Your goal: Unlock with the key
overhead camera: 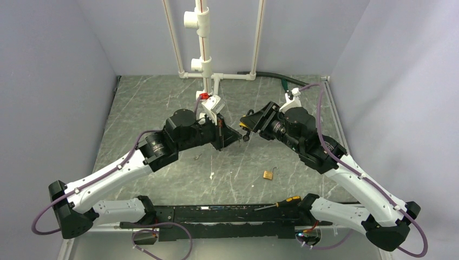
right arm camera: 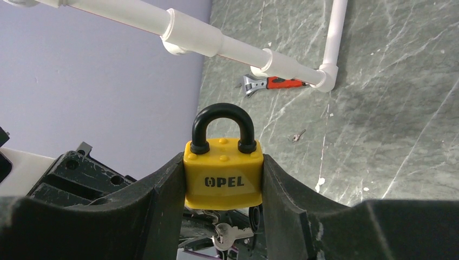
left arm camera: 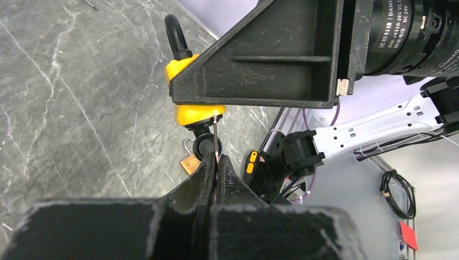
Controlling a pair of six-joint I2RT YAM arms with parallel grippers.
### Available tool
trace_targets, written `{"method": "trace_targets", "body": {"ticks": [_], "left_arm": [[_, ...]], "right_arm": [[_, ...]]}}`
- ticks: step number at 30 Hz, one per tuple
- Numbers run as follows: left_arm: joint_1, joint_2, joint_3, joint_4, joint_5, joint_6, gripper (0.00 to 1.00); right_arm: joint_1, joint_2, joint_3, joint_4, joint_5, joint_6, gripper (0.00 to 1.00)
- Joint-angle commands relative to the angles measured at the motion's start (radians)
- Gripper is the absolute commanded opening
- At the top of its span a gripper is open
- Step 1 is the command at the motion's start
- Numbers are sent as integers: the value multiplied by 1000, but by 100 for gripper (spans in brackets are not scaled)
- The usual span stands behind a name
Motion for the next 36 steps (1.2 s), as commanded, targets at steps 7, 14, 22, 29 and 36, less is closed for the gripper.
{"method": "trace_targets", "body": {"ticks": [7, 14, 22, 29, 36], "left_arm": [[4, -28, -35, 67, 50, -47, 0], [4, -28, -47, 75, 80, -62, 0], [4, -25, -37, 86, 84, -60, 0], [3, -29, -15, 65, 87, -51, 0], [4, -33, -29, 85, 61, -58, 0]], "right_arm": [[8, -12, 83, 77, 51, -35, 0], [8, 6, 154, 25, 81, -84, 0], [8, 9, 128, 69, 10, -106, 0], [9, 29, 117, 109, -61, -178, 0], [27, 28, 96, 126, -84, -205, 0]]}}
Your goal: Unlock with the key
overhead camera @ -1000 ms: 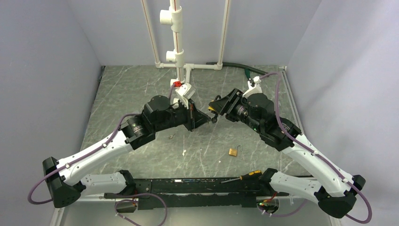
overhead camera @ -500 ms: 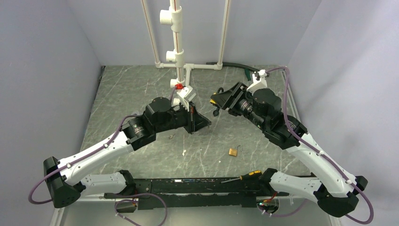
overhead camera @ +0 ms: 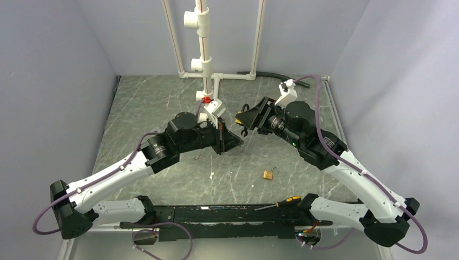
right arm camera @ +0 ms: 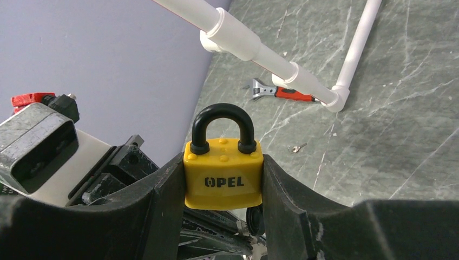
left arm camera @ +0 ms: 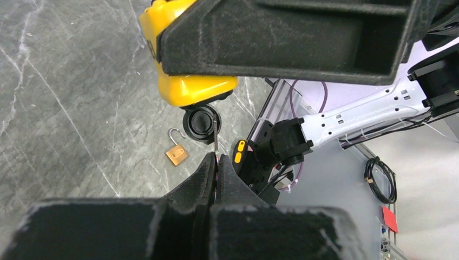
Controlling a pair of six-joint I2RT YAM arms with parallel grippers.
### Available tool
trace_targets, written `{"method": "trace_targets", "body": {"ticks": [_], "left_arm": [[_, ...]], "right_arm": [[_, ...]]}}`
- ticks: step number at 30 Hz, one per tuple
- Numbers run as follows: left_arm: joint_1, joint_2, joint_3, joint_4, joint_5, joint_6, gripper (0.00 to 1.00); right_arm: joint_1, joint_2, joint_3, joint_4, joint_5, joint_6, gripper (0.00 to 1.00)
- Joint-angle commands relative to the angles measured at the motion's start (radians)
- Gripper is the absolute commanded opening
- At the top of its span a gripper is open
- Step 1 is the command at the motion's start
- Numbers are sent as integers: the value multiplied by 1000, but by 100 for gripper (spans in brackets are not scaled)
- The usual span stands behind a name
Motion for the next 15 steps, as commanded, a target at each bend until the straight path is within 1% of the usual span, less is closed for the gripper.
{"method": "trace_targets", "body": {"ticks": [1, 15], "left_arm": [[1, -29, 21, 47, -9, -16, 0], [1, -51, 29, 26, -87, -12, 0]], "right_arm": [[13, -26, -6, 106, -29, -38, 0], [21, -41, -38, 132, -59, -46, 0]]}}
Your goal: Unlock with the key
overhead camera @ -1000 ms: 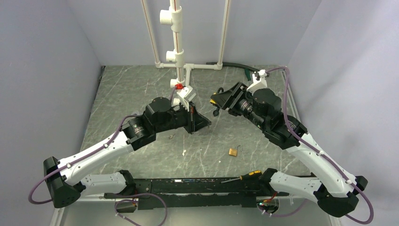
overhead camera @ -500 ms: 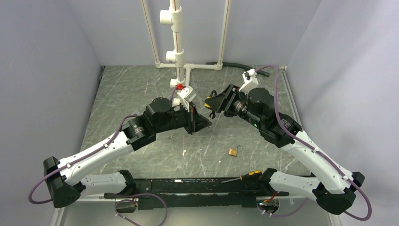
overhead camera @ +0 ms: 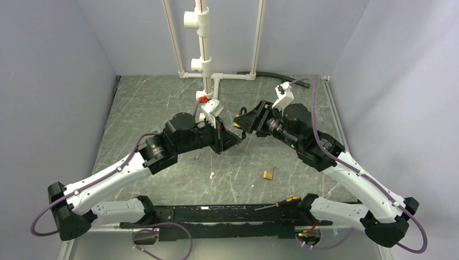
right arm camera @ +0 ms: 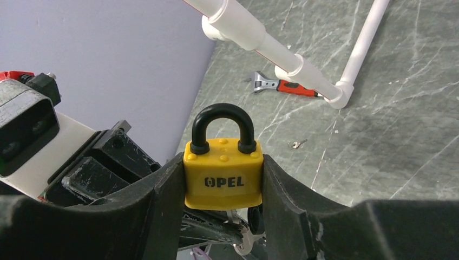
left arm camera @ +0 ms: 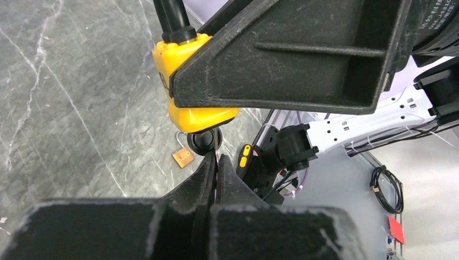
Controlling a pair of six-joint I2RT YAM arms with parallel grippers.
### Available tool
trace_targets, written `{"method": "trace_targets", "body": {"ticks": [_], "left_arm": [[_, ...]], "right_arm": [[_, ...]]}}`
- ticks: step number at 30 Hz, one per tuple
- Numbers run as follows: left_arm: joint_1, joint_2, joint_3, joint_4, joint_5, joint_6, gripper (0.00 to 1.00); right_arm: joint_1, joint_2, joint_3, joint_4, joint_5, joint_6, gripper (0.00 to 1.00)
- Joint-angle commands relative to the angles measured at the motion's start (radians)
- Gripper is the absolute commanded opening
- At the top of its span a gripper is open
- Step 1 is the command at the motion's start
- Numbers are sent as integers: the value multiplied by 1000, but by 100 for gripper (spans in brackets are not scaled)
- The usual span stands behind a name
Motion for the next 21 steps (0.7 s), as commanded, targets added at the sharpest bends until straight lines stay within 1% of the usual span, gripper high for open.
{"method": "trace_targets", "body": {"ticks": [1, 21], "left_arm": [[2, -37, 29, 34, -50, -12, 0], [2, -50, 20, 42, -70, -17, 0]], "right_arm": [[12, -32, 8, 94, -30, -14, 0], [16, -36, -8, 107, -32, -19, 0]]}}
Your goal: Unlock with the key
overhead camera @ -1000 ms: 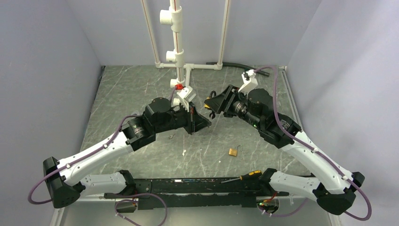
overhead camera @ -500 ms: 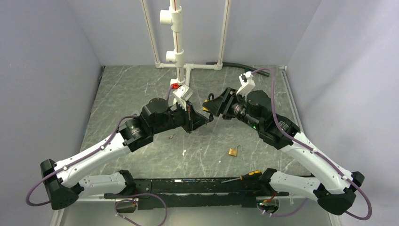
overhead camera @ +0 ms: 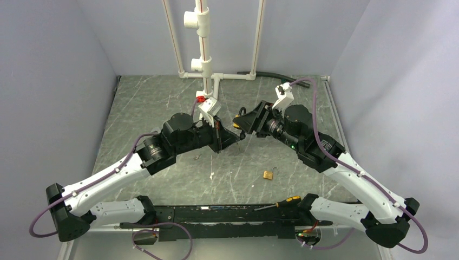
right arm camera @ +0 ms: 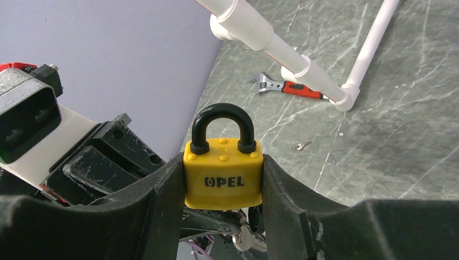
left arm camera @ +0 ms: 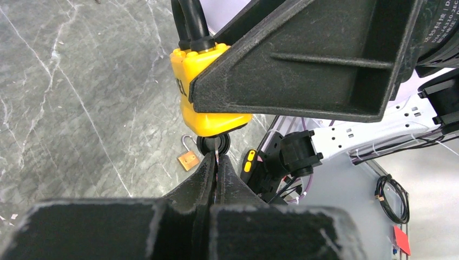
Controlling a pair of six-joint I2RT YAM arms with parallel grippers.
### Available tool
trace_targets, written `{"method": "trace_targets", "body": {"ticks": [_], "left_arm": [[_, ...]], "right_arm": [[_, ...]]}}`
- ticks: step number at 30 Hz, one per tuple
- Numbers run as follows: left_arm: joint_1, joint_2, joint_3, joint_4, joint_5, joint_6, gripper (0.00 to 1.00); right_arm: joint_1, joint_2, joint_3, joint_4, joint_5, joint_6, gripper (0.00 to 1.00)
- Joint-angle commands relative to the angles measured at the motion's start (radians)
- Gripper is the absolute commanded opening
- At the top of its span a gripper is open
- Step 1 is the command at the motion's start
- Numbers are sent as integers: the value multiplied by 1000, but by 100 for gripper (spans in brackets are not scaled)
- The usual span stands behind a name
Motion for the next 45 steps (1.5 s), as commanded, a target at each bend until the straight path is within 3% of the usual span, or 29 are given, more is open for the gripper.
{"method": "trace_targets", "body": {"ticks": [1, 15, 28, 45], "left_arm": [[4, -34, 17, 55, -25, -19, 0], [3, -55, 4, 59, -48, -24, 0], [3, -52, -9, 62, -155, -36, 0], [2, -66, -29, 134, -57, -31, 0]], "right_arm": [[9, -23, 6, 83, -26, -10, 0], [30, -11, -12, 98, -14, -21, 0], [75, -9, -13, 85, 64, -22, 0], [76, 9, -4, 106, 82, -41, 0]]}}
